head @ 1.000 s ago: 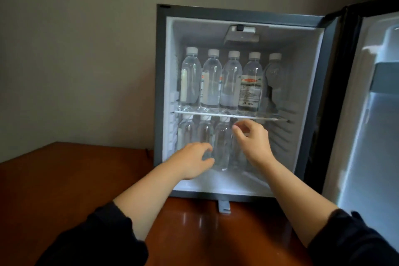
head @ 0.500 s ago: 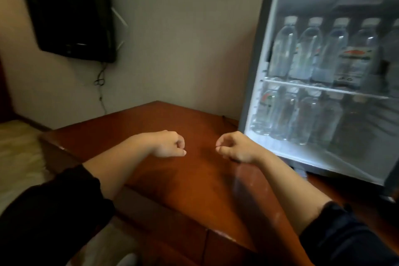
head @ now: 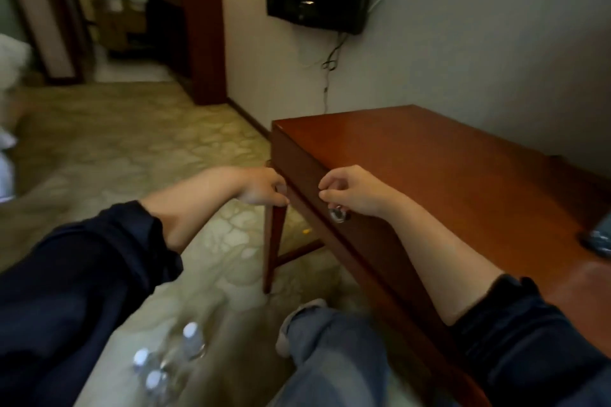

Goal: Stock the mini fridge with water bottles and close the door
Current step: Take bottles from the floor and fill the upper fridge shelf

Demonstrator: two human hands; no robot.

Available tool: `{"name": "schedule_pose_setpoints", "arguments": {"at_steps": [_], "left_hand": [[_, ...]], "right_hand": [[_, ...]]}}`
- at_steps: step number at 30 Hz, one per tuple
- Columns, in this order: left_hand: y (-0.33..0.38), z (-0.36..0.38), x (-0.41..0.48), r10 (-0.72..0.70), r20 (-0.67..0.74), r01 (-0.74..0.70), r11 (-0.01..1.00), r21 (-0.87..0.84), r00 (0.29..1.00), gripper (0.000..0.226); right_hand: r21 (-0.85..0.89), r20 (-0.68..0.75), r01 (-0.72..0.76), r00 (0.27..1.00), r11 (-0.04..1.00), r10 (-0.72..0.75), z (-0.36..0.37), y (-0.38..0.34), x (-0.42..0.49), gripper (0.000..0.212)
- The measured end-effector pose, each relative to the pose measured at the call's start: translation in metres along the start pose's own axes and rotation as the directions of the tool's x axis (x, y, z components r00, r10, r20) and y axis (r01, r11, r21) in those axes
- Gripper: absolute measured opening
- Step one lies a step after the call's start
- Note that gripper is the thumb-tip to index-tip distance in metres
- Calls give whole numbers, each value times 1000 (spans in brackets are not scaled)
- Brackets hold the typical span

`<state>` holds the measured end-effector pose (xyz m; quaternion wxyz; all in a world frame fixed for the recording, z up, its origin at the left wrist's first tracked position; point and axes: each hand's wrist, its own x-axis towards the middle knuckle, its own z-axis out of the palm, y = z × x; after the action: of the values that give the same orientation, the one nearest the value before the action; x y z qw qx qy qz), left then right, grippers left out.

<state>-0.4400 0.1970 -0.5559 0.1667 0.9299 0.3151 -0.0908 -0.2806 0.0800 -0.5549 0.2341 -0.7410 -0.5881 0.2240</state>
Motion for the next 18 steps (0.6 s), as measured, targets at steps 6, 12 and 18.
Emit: {"name": "schedule_pose_setpoints", "arguments": {"at_steps": [6, 12, 18], "left_hand": [[-81, 47, -4, -187, 93, 193, 980, -56, 978, 42], [-151, 111, -2, -287, 251, 325, 938, -124, 924, 45], [-201, 211, 7, -367, 358, 477, 827, -296, 859, 41]], "right_hand": [[-14, 188, 47, 981, 999, -43, 92, -28, 57, 16], [15, 390, 32, 920, 999, -35, 173, -24, 94, 25], [-2, 555, -45, 831, 999, 38, 250, 11, 116, 28]]}}
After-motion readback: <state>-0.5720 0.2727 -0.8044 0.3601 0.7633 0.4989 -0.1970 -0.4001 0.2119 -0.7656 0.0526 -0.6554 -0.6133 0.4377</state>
